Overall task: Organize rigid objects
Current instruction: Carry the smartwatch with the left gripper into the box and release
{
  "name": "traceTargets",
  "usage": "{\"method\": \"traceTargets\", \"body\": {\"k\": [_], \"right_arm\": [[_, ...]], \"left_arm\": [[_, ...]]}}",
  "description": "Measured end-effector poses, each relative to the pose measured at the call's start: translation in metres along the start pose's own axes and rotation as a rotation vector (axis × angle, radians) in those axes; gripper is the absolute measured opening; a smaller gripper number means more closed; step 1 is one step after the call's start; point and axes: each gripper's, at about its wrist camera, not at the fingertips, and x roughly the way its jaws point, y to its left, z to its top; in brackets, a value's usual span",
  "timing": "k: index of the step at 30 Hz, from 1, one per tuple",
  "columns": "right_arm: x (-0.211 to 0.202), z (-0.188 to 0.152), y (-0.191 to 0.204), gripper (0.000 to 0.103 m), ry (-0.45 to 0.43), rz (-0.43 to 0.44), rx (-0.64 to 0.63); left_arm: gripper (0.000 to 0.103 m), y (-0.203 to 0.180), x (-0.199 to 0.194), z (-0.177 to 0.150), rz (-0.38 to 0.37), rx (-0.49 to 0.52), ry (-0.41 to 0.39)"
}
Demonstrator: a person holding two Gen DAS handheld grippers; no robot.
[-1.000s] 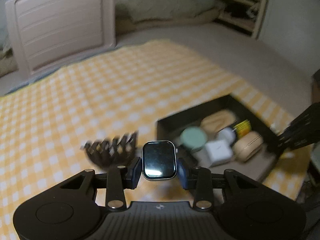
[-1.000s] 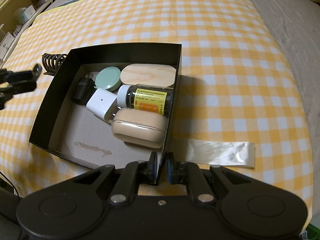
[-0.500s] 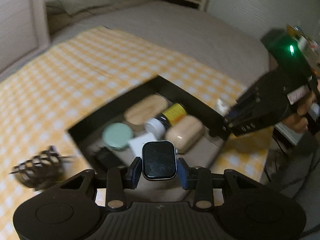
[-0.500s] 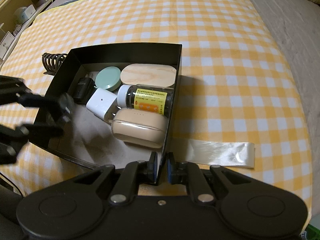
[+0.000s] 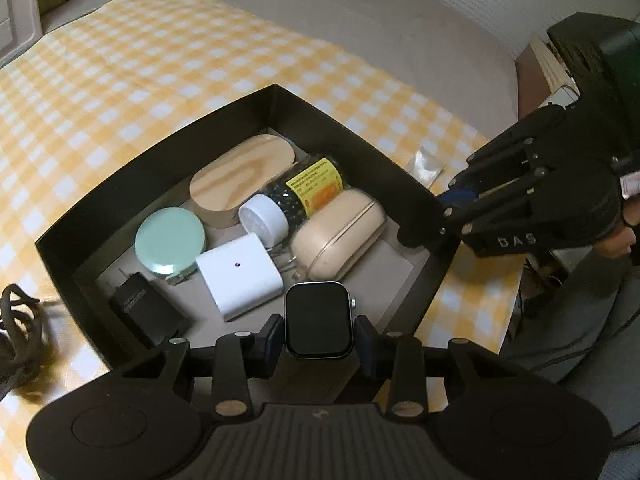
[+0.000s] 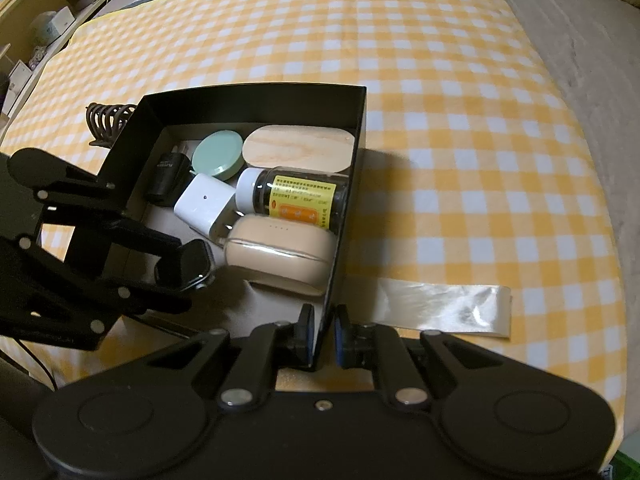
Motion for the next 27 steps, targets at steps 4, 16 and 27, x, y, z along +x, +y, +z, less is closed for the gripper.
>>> {"method": "traceTargets", "body": {"k": [4,16,27], "right_arm": [[0.0,0.0,0.0,0.011,0.0,-0.001,-0.001],[0.002,0.0,0.001,0.011,0.001,-0.002,-0.002],[0.003,0.001,0.001,0.011,0.0,-0.002,-0.002]], "left_arm": [[0.04,0.002,0.006,0.004,-0.039,-0.042,0.012],[0.056,0.009,0.002,0.006,-0.057,-0.147,-0.004],[0.058,-0.007,-0.021,0.001,0.029,-0.122,-0.044]]}}
